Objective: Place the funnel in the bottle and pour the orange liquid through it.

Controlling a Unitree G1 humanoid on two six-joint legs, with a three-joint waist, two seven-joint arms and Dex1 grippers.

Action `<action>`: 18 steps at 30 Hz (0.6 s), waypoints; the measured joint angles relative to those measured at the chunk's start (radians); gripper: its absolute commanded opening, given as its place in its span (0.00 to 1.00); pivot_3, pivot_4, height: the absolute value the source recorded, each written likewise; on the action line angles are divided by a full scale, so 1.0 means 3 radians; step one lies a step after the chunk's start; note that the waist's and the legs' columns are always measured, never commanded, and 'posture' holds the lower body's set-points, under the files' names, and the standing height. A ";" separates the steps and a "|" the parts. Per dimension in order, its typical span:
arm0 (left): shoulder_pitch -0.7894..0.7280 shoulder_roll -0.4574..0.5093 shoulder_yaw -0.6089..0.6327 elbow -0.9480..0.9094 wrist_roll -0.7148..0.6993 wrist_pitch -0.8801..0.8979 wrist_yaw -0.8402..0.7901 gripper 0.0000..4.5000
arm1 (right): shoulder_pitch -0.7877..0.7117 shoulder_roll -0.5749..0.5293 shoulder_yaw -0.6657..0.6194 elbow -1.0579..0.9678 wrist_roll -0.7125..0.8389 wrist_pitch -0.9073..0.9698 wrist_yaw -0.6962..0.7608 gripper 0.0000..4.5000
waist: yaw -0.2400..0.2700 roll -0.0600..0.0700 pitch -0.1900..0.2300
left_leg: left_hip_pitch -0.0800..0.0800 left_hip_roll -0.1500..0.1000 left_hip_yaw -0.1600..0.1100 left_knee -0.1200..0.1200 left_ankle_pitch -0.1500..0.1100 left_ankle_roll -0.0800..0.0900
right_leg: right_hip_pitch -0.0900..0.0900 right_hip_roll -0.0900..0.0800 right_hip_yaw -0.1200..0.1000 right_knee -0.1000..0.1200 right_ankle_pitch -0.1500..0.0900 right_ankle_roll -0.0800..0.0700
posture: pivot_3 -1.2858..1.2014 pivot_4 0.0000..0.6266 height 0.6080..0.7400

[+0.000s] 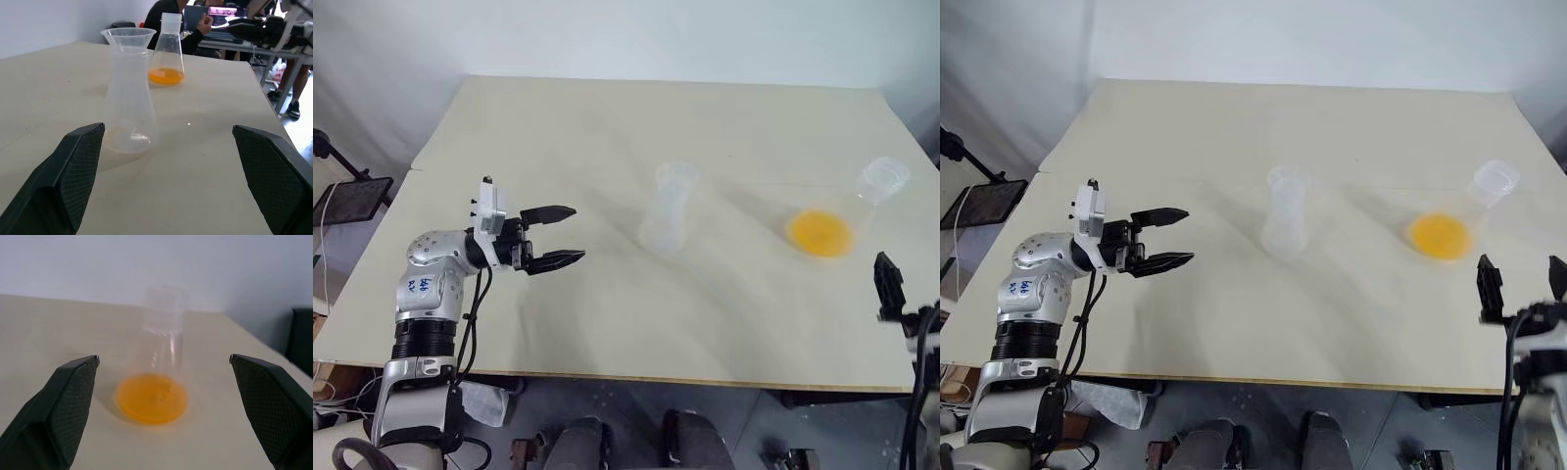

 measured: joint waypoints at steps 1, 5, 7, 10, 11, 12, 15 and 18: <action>0.0004 -0.0001 -0.0002 -0.0029 -0.0010 0.0013 0.0014 0.99 | -0.0100 -0.0049 0.0000 0.0048 0.0006 0.0071 -0.0026 1.00 | 0.0004 0.0000 0.0000 | 0.0000 0.0000 0.0000 0.0000 0.0000 0.0001 | 0.0001 0.0000 0.0000 -0.0001 0.0000 0.0000 | 0.52 0.24 1.00; 0.0040 -0.0003 -0.0004 -0.0129 -0.0071 0.0049 0.0088 0.99 | -0.0597 -0.0220 0.0040 0.0384 0.0009 0.0337 -0.0088 1.00 | 0.0002 0.0000 0.0000 | -0.0001 0.0000 0.0001 0.0000 0.0000 0.0001 | 0.0000 0.0000 -0.0001 -0.0001 0.0000 0.0000 | 0.52 0.24 1.00; 0.0042 0.0000 -0.0001 -0.0136 -0.0076 0.0055 0.0108 0.99 | -0.0733 -0.0256 0.0080 0.0496 0.0010 0.0422 -0.0084 1.00 | 0.0009 0.0000 0.0000 | -0.0001 0.0001 -0.0001 -0.0001 0.0000 0.0001 | 0.0000 0.0001 -0.0004 -0.0001 0.0000 0.0000 | 0.52 0.24 1.00; 0.0043 0.0002 -0.0004 -0.0154 -0.0085 0.0060 0.0138 0.99 | -0.1048 -0.0258 0.0127 0.0725 0.0011 0.0539 -0.0077 1.00 | 0.0007 0.0000 0.0000 | -0.0003 0.0000 0.0001 0.0000 0.0001 0.0001 | -0.0001 0.0001 -0.0016 -0.0001 0.0000 0.0001 | 0.52 0.24 1.00; 0.0043 0.0002 -0.0004 -0.0158 -0.0089 0.0062 0.0144 0.99 | -0.1127 -0.0271 0.0143 0.0788 0.0011 0.0569 -0.0066 1.00 | 0.0008 0.0000 0.0000 | -0.0003 0.0001 0.0001 0.0000 0.0001 0.0001 | -0.0001 0.0001 -0.0021 -0.0001 0.0000 0.0000 | 0.52 0.24 1.00; 0.0044 0.0002 -0.0005 -0.0161 -0.0094 0.0069 0.0152 0.99 | -0.1218 -0.0282 0.0164 0.0866 0.0011 0.0613 -0.0046 1.00 | 0.0009 0.0000 0.0000 | -0.0003 0.0001 0.0001 0.0000 0.0001 0.0001 | -0.0001 0.0001 -0.0023 -0.0001 0.0000 0.0001 | 0.52 0.24 1.00; 0.0054 0.0003 -0.0014 -0.0194 -0.0102 0.0088 0.0162 0.99 | -0.1547 -0.0296 0.0203 0.1245 0.0013 0.0674 -0.0005 1.00 | 0.0001 0.0000 0.0000 | -0.0004 -0.0001 0.0002 0.0001 0.0001 0.0002 | 0.0000 0.0000 -0.0026 -0.0002 0.0001 0.0002 | 0.52 0.24 1.00; 0.0057 0.0003 -0.0035 -0.0260 -0.0119 0.0096 0.0178 0.99 | -0.1835 -0.0396 0.0199 0.1630 -0.0005 0.0656 0.0034 1.00 | 0.0005 0.0001 0.0000 | -0.0005 -0.0001 -0.0001 -0.0001 0.0001 0.0003 | -0.0001 -0.0002 -0.0027 -0.0002 0.0001 0.0001 | 0.52 0.24 1.00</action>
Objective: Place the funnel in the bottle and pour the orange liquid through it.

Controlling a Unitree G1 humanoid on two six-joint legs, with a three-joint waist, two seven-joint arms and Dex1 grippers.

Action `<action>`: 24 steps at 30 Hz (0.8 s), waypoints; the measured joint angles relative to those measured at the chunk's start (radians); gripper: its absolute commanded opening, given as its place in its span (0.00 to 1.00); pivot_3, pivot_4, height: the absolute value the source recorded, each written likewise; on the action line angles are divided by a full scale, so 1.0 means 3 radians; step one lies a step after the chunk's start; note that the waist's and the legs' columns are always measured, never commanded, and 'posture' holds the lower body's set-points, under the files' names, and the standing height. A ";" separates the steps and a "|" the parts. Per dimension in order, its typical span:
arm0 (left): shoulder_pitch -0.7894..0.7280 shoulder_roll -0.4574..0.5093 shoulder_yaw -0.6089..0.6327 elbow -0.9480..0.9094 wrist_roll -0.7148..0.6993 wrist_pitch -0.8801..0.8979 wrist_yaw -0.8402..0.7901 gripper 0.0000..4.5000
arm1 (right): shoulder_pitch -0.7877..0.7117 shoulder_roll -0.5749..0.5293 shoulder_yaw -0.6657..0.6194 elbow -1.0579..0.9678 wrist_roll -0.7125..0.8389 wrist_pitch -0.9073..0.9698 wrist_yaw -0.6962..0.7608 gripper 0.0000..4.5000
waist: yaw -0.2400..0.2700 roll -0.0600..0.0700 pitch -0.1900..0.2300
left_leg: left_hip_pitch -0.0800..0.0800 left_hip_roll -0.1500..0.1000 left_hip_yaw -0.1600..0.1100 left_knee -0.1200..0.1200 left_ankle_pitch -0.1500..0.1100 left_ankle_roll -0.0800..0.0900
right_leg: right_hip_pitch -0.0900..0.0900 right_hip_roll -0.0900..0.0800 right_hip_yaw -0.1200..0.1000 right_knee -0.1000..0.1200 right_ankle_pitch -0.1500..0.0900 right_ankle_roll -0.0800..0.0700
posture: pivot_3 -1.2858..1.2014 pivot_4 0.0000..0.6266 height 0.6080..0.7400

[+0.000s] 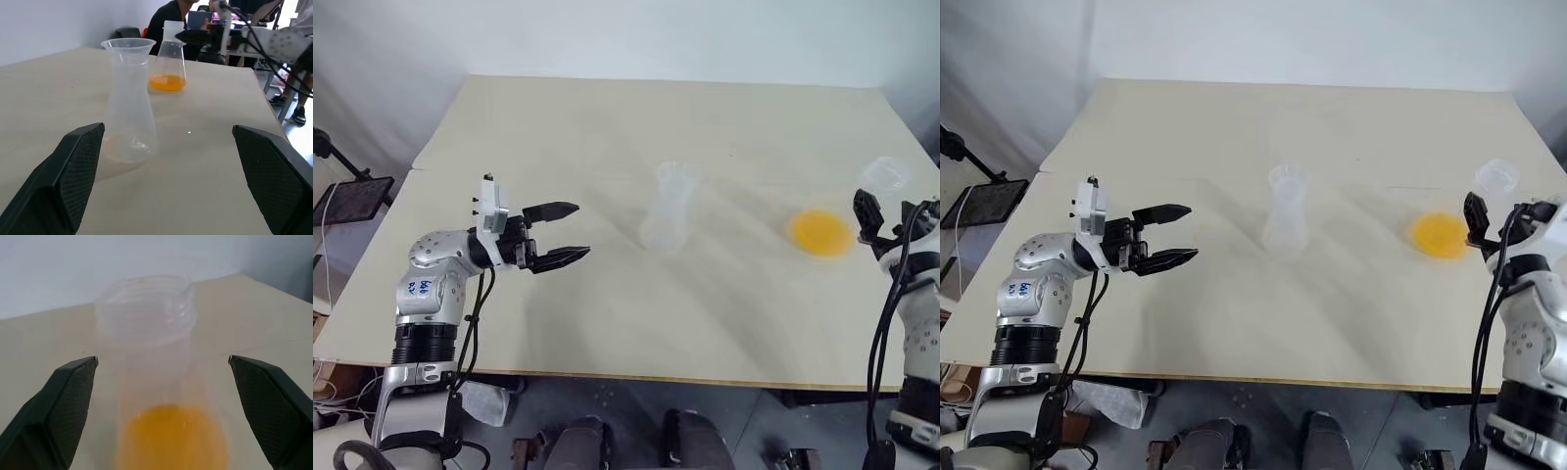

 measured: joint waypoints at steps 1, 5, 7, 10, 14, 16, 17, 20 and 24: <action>0.0000 -0.0003 0.0004 -0.0002 -0.0016 0.0022 0.0028 0.99 | -0.0060 -0.0019 -0.0006 0.0088 -0.0011 -0.0012 0.0022 1.00 | -0.0001 0.0000 0.0000 | 0.0000 0.0000 -0.0001 -0.0001 0.0000 0.0000 | 0.0000 0.0000 0.0000 0.0000 0.0000 0.0000 | 0.52 0.24 1.00; -0.0002 -0.0055 0.0039 -0.0003 -0.0097 0.0130 0.0192 0.99 | -0.0243 -0.0035 0.0031 0.0417 -0.0115 -0.0106 0.0125 1.00 | -0.0015 0.0000 0.0000 | -0.0003 0.0000 0.0000 0.0000 0.0000 0.0000 | 0.0000 -0.0001 -0.0001 -0.0001 0.0000 0.0001 | 0.52 0.24 1.00; -0.0003 -0.0054 0.0040 -0.0014 -0.0104 0.0137 0.0211 0.99 | -0.0315 -0.0038 0.0057 0.0538 -0.0150 -0.0140 0.0187 1.00 | -0.0028 0.0000 0.0000 | -0.0002 0.0000 -0.0001 0.0000 0.0000 0.0000 | 0.0000 0.0000 -0.0002 -0.0001 0.0000 0.0001 | 0.52 0.24 1.00; -0.0002 -0.0054 0.0040 -0.0043 -0.0118 0.0146 0.0219 0.99 | -0.0429 -0.0060 0.0087 0.0679 -0.0209 -0.0158 0.0265 1.00 | -0.0042 0.0000 0.0000 | -0.0002 0.0000 0.0000 0.0000 0.0000 0.0000 | 0.0000 0.0000 -0.0002 -0.0001 0.0000 0.0001 | 0.52 0.24 1.00; 0.0001 -0.0053 0.0039 -0.0070 -0.0129 0.0147 0.0239 0.99 | -0.0528 -0.0065 0.0113 0.0789 -0.0251 -0.0227 0.0321 1.00 | -0.0041 0.0000 0.0000 | -0.0002 0.0001 -0.0001 0.0000 0.0000 0.0000 | 0.0000 0.0000 -0.0002 -0.0002 0.0000 0.0001 | 0.52 0.24 1.00; 0.0007 -0.0051 0.0040 -0.0090 -0.0131 0.0147 0.0249 0.99 | -0.0554 -0.0065 0.0119 0.0848 -0.0265 -0.0269 0.0341 1.00 | -0.0039 0.0000 0.0000 | -0.0003 0.0001 -0.0001 0.0000 0.0000 0.0000 | 0.0000 -0.0001 -0.0002 -0.0002 0.0000 0.0001 | 0.52 0.24 1.00; 0.0010 -0.0049 0.0040 -0.0106 -0.0131 0.0147 0.0253 0.99 | -0.0565 -0.0065 0.0123 0.0875 -0.0274 -0.0283 0.0350 1.00 | -0.0040 0.0000 0.0000 | -0.0003 0.0001 -0.0001 0.0000 0.0000 0.0000 | 0.0000 -0.0001 -0.0002 -0.0002 0.0000 0.0001 | 0.52 0.24 1.00; 0.0012 -0.0048 0.0039 -0.0125 -0.0131 0.0147 0.0255 1.00 | -0.0609 -0.0065 0.0128 0.0918 -0.0278 -0.0291 0.0367 0.91 | -0.0043 0.0000 0.0000 | -0.0003 0.0001 0.0000 -0.0001 0.0000 0.0000 | 0.0000 0.0000 -0.0002 -0.0003 0.0000 0.0001 | 0.52 0.24 1.00; 0.0014 -0.0049 0.0039 -0.0126 -0.0131 0.0146 0.0254 1.00 | -0.0644 -0.0052 0.0128 0.0940 -0.0267 -0.0317 0.0406 0.64 | -0.0042 0.0000 0.0000 | -0.0003 0.0002 -0.0001 -0.0001 0.0000 -0.0001 | 0.0000 0.0000 -0.0002 -0.0004 0.0000 0.0001 | 0.52 0.24 1.00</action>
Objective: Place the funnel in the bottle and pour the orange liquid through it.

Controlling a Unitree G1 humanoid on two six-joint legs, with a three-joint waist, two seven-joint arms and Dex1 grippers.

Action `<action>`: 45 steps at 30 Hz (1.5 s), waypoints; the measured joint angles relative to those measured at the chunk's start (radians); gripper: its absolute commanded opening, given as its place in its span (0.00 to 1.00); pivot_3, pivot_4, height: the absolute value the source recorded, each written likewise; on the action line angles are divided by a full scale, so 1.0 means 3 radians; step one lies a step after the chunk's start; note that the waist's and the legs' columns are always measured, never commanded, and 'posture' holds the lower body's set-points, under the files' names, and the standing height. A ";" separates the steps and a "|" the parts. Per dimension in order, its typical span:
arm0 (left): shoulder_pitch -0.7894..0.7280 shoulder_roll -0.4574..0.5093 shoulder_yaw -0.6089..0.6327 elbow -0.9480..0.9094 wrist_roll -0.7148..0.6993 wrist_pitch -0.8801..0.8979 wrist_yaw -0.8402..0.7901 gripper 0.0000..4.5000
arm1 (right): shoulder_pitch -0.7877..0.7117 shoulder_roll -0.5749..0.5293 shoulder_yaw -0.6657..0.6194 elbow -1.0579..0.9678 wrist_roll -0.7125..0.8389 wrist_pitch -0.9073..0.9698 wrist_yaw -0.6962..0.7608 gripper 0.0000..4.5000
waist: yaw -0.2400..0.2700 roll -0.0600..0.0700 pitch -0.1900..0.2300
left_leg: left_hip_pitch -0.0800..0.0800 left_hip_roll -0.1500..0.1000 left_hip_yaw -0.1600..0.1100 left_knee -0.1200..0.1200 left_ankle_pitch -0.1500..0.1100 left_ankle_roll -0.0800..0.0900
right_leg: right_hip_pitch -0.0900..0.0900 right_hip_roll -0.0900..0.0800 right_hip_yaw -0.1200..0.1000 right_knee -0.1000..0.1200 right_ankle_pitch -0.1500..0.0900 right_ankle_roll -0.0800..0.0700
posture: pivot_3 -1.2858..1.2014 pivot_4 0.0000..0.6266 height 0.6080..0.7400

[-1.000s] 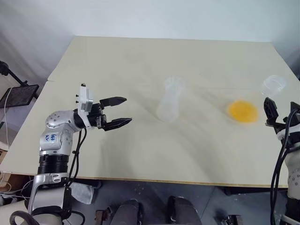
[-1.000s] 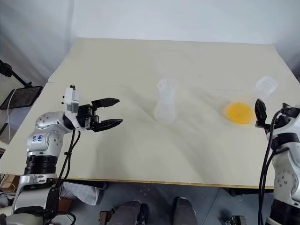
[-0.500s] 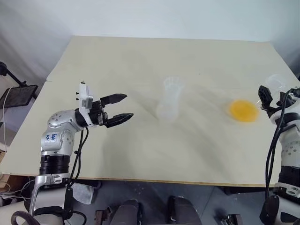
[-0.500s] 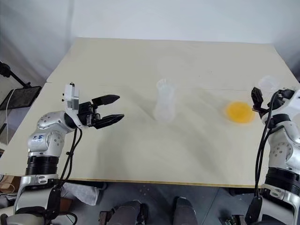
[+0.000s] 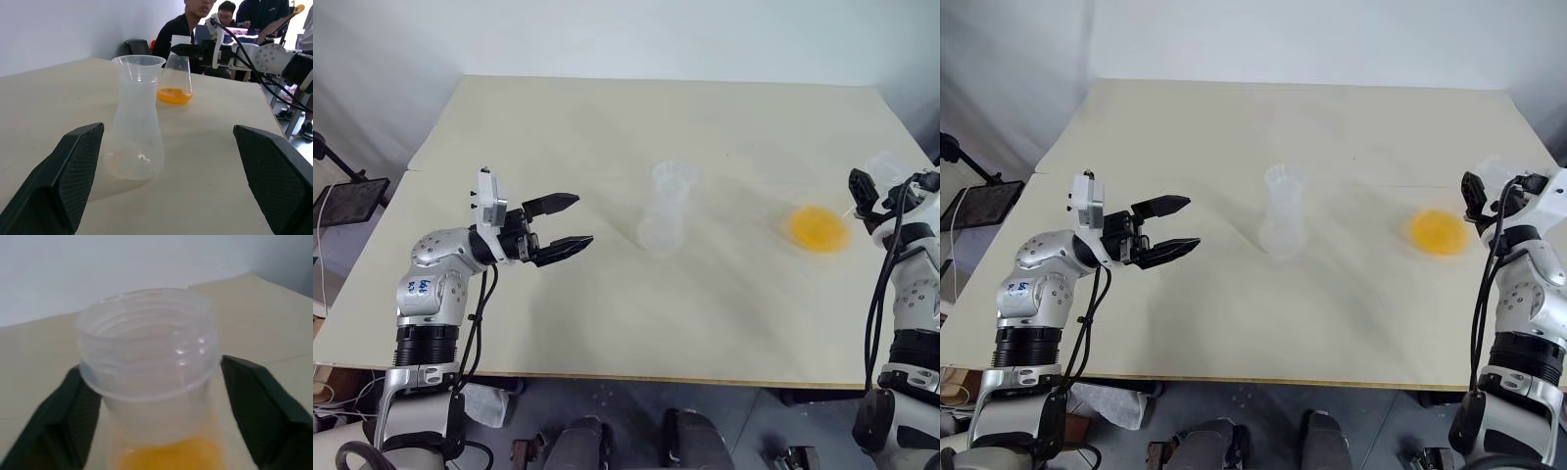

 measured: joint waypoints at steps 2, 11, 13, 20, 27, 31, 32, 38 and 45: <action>0.0003 0.0002 0.0000 0.0000 0.0000 -0.0007 -0.0001 1.00 | 0.0000 0.0001 -0.0017 -0.0002 0.0002 -0.0042 0.0019 0.55 | -0.0003 0.0000 0.0000 | 0.0001 0.0000 0.0000 0.0000 0.0000 0.0000 | 0.0000 0.0000 0.0000 0.0000 0.0000 0.0000 | 0.52 0.24 1.00; 0.0003 0.0001 -0.0003 0.0007 0.0000 -0.0035 -0.0006 1.00 | 0.0176 0.0044 0.0105 -0.0357 -0.0014 -0.0129 0.0225 0.55 | -0.0002 0.0008 0.0005 | -0.0001 0.0001 0.0001 0.0000 0.0000 0.0000 | -0.0001 0.0000 0.0001 -0.0002 0.0000 0.0000 | 0.52 0.24 1.00; 0.0003 0.0001 -0.0003 0.0008 0.0000 -0.0046 -0.0005 1.00 | 0.0233 0.0044 0.0253 -0.0681 -0.0089 -0.0139 0.0269 0.55 | -0.0002 0.0013 0.0008 | -0.0002 0.0001 0.0002 -0.0001 0.0000 0.0000 | -0.0003 0.0000 0.0001 -0.0002 0.0000 0.0000 | 0.52 0.24 1.00; 0.0040 0.0003 0.0005 -0.0006 0.0000 -0.0058 0.0026 1.00 | 0.0287 0.0002 0.0846 -0.1732 -0.0507 0.0121 0.0114 0.55 | -0.0001 0.0013 0.0008 | -0.0002 0.0001 0.0001 -0.0001 0.0000 -0.0001 | -0.0004 0.0000 0.0001 -0.0001 0.0000 0.0000 | 0.52 0.24 1.00; 0.0199 0.0006 0.0040 -0.0116 -0.0004 -0.0067 0.0111 1.00 | 0.0101 -0.0031 0.1491 -0.2102 -0.1061 0.0300 0.0000 0.55 | 0.0008 0.0012 0.0008 | -0.0003 -0.0002 0.0000 0.0000 0.0000 -0.0001 | -0.0004 -0.0001 0.0000 -0.0002 0.0000 0.0000 | 0.52 0.24 1.00; 0.0292 0.0004 0.0043 -0.0198 -0.0009 -0.0116 0.0175 1.00 | -0.0025 -0.0090 0.1891 -0.2040 -0.1647 0.0031 -0.0022 0.55 | 0.0003 0.0012 0.0008 | -0.0004 -0.0002 -0.0002 -0.0003 0.0000 -0.0001 | -0.0006 0.0000 -0.0001 -0.0003 0.0000 0.0000 | 0.52 0.24 1.00; 0.0332 0.0009 0.0043 -0.0232 0.0000 -0.0165 0.0187 1.00 | -0.0046 -0.0149 0.2034 -0.1982 -0.1879 -0.0087 -0.0031 0.55 | 0.0001 0.0012 0.0008 | -0.0004 -0.0003 -0.0001 -0.0004 0.0000 -0.0001 | -0.0006 -0.0001 -0.0002 -0.0003 0.0000 0.0000 | 0.52 0.24 1.00; 0.0405 0.0023 0.0030 -0.0282 0.0105 -0.0406 0.0254 1.00 | -0.0297 -0.0210 0.2436 -0.1642 -0.2690 -0.0474 -0.0112 0.55 | -0.0002 0.0012 0.0009 | -0.0005 -0.0002 0.0000 -0.0003 0.0000 -0.0002 | -0.0007 0.0000 -0.0004 -0.0004 0.0000 0.0000 | 0.52 0.24 1.00; 0.0497 0.0026 0.0008 -0.0307 0.0116 -0.0460 0.0293 1.00 | -0.0425 -0.0182 0.2509 -0.1545 -0.3142 -0.0766 -0.0167 0.55 | -0.0005 0.0012 0.0009 | -0.0005 -0.0002 -0.0001 -0.0005 0.0000 -0.0002 | -0.0007 0.0000 -0.0006 -0.0005 0.0000 0.0000 | 0.52 0.24 1.00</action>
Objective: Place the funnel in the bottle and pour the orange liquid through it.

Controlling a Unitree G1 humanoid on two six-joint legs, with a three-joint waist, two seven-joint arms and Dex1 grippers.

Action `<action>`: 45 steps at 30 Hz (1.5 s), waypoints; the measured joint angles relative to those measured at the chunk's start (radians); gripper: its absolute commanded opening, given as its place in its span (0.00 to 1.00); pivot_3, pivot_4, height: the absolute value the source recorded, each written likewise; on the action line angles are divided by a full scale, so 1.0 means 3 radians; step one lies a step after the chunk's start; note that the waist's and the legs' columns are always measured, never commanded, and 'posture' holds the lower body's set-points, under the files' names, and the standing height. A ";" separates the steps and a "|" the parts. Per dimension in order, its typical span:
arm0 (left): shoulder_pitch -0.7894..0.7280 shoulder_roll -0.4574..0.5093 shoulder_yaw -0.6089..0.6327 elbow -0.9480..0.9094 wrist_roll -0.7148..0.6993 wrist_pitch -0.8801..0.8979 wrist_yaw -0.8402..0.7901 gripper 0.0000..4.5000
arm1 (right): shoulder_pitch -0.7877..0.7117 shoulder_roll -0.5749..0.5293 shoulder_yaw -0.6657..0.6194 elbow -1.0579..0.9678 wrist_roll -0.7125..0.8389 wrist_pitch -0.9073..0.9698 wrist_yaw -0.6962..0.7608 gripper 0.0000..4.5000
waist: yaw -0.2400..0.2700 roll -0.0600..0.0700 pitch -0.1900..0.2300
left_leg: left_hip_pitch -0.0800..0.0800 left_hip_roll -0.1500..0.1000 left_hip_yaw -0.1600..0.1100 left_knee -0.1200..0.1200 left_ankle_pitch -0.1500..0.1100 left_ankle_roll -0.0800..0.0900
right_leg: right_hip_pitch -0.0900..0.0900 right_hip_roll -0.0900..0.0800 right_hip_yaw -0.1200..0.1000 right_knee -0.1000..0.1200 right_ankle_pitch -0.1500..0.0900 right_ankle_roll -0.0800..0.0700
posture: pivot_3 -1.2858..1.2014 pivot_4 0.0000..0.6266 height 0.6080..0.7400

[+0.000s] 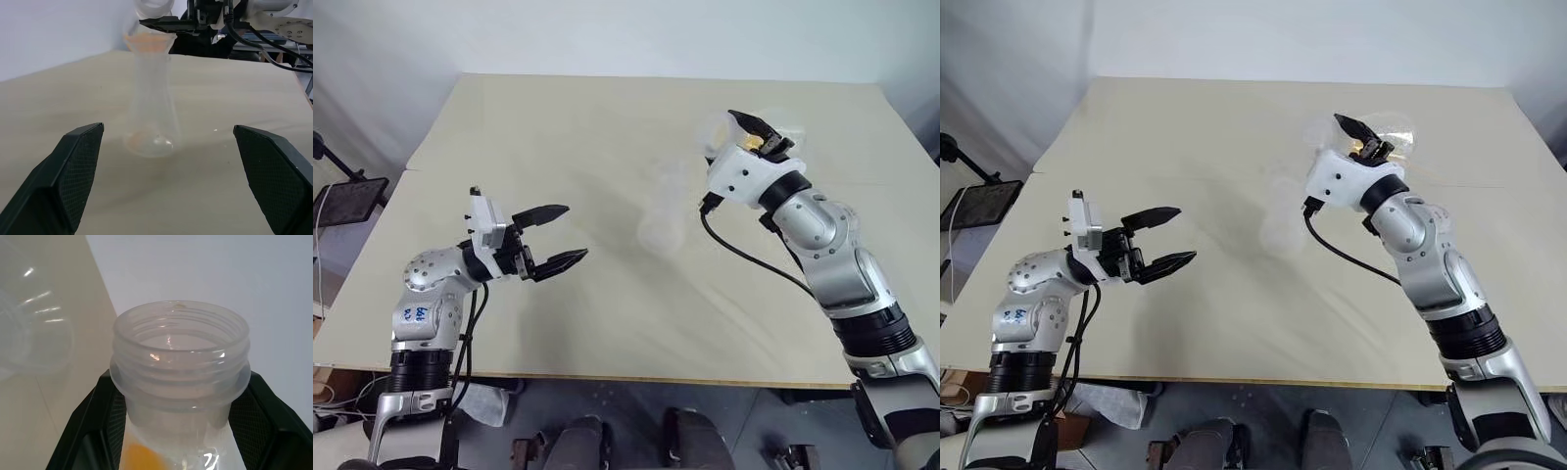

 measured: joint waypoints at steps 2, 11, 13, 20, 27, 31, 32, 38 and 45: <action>0.0005 0.0000 -0.0009 -0.0012 0.0000 -0.0001 0.0022 1.00 | 0.0000 0.0002 0.0026 0.0009 -0.0086 -0.0079 0.0000 0.55 | 0.0001 0.0000 0.0000 | 0.0000 0.0000 0.0000 0.0000 0.0000 0.0000 | 0.0000 0.0000 0.0000 0.0000 0.0000 0.0000 | 0.52 0.24 1.00; 0.0030 0.0000 -0.0014 -0.0101 -0.0001 -0.0001 0.0071 1.00 | -0.0002 -0.0010 0.0029 0.0031 -0.0586 -0.0400 -0.0009 0.55 | -0.0001 0.0000 0.0000 | 0.0000 0.0001 0.0000 0.0000 0.0000 0.0000 | 0.0000 0.0001 0.0000 0.0000 0.0000 0.0000 | 0.52 0.24 1.00; 0.0030 0.0000 -0.0015 -0.0107 -0.0001 -0.0001 0.0081 1.00 | -0.0002 -0.0017 0.0030 0.0035 -0.0671 -0.0494 -0.0009 0.55 | -0.0002 0.0000 0.0000 | 0.0000 0.0001 0.0000 0.0000 0.0000 0.0000 | 0.0000 0.0001 0.0000 0.0000 0.0000 0.0000 | 0.52 0.24 1.00; 0.0030 0.0000 -0.0026 -0.0116 -0.0001 0.0010 0.0105 1.00 | -0.0001 -0.0020 0.0030 0.0043 -0.0964 -0.0661 -0.0073 0.55 | -0.0002 0.0000 0.0000 | 0.0000 0.0001 0.0000 0.0000 0.0000 -0.0001 | 0.0000 0.0001 0.0000 -0.0001 0.0000 0.0000 | 0.52 0.24 1.00; 0.0030 0.0000 -0.0043 -0.0117 -0.0001 0.0012 0.0112 1.00 | -0.0001 -0.0055 0.0030 0.0054 -0.1230 -0.0796 -0.0168 0.55 | -0.0002 0.0000 0.0000 | 0.0000 0.0001 0.0000 0.0000 0.0000 -0.0001 | 0.0001 0.0002 0.0000 -0.0001 0.0000 0.0000 | 0.52 0.24 1.00; 0.0029 0.0000 -0.0044 -0.0117 -0.0001 0.0012 0.0118 1.00 | -0.0002 -0.0056 0.0030 0.0090 -0.1327 -0.0830 -0.0223 0.55 | -0.0002 0.0000 0.0000 | 0.0000 0.0002 0.0000 0.0000 0.0000 -0.0002 | 0.0001 0.0002 0.0000 -0.0001 0.0000 0.0000 | 0.52 0.24 1.00; 0.0028 0.0000 -0.0044 -0.0117 -0.0001 0.0012 0.0122 1.00 | -0.0002 -0.0056 0.0030 0.0125 -0.1327 -0.0852 -0.0224 0.55 | -0.0002 0.0000 0.0000 | 0.0000 0.0002 0.0000 0.0000 0.0000 -0.0002 | 0.0001 0.0003 0.0000 -0.0001 0.0000 0.0000 | 0.52 0.24 1.00; 0.0027 0.0000 -0.0044 -0.0117 -0.0002 0.0013 0.0142 1.00 | -0.0001 -0.0057 0.0030 0.0179 -0.1381 -0.0913 -0.0237 0.55 | -0.0004 0.0000 0.0000 | 0.0000 0.0002 0.0000 0.0000 0.0001 -0.0002 | 0.0001 0.0003 0.0000 -0.0002 0.0000 0.0000 | 0.52 0.24 1.00; 0.0027 0.0000 -0.0044 -0.0124 -0.0002 0.0027 0.0147 1.00 | -0.0001 -0.0078 0.0030 0.0179 -0.1520 -0.0945 -0.0311 0.55 | -0.0003 0.0000 0.0000 | 0.0000 0.0002 0.0000 -0.0001 0.0001 -0.0002 | 0.0001 0.0003 0.0000 -0.0002 0.0000 0.0000 | 0.52 0.24 1.00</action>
